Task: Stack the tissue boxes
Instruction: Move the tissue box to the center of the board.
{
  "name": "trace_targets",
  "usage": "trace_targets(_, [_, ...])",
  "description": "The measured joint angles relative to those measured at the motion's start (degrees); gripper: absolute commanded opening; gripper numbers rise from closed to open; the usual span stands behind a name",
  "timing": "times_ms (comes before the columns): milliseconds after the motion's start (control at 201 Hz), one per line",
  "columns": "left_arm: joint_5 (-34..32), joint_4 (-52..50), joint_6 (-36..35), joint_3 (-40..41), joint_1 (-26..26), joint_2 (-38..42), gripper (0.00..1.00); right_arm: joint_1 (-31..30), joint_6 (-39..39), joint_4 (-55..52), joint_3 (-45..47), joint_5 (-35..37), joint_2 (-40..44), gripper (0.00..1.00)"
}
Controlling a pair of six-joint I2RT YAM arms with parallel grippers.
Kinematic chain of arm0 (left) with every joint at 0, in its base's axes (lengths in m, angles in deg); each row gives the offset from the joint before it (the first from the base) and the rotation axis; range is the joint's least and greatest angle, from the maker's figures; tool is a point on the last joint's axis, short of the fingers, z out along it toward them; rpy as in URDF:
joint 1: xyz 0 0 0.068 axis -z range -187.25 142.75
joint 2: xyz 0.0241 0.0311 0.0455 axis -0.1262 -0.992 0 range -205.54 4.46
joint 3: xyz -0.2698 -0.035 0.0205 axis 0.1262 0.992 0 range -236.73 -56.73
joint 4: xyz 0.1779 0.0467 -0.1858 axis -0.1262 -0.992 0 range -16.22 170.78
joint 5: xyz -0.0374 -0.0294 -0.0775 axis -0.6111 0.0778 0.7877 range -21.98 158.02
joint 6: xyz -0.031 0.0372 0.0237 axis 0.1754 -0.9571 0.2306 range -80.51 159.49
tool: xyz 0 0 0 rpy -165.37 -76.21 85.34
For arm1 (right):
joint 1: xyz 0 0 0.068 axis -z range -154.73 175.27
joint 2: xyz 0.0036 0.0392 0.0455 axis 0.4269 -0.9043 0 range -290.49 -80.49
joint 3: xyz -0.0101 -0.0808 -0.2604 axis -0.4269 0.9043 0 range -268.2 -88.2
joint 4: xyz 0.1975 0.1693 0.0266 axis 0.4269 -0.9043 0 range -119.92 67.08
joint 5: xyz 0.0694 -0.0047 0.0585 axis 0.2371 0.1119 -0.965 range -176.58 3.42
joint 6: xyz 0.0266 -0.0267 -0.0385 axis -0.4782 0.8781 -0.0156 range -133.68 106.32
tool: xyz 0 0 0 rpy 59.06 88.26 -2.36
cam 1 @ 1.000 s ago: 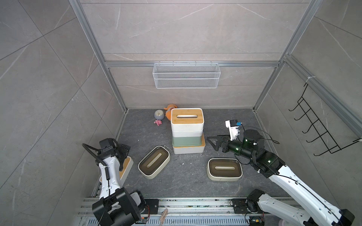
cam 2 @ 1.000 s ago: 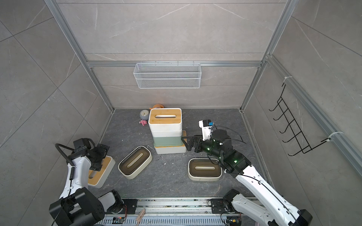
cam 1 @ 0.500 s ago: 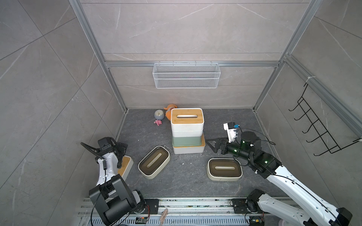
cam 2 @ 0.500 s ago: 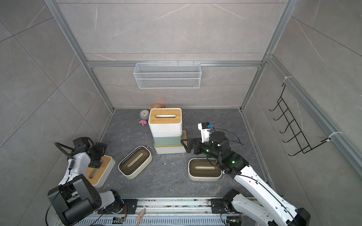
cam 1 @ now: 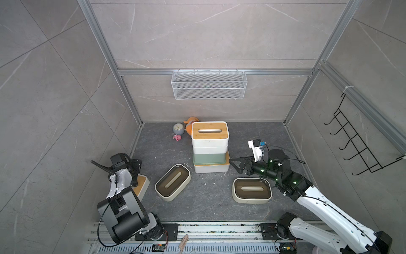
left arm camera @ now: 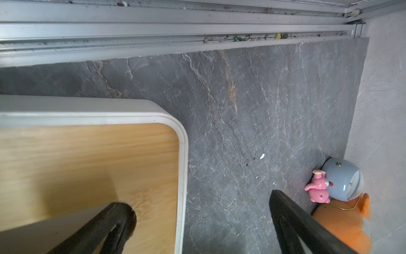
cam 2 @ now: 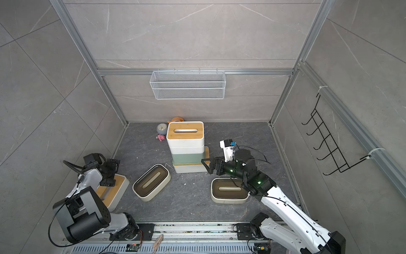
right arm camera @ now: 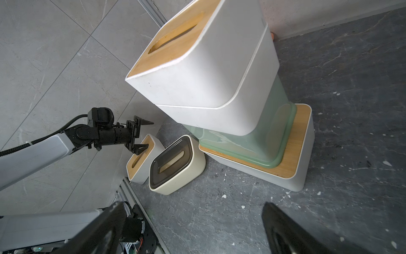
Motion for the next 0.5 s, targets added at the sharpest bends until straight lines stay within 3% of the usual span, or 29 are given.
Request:
trace_targets(279, [0.22,6.23,3.34,-1.51,6.25,-3.67,0.99,0.0,0.22,1.75,3.54,-1.55,5.25,1.0])
trace_targets(504, [1.7,11.02,7.63,-7.61,11.65,-11.47,0.99,0.0,1.33,0.66,3.67,-1.79,7.3,1.0])
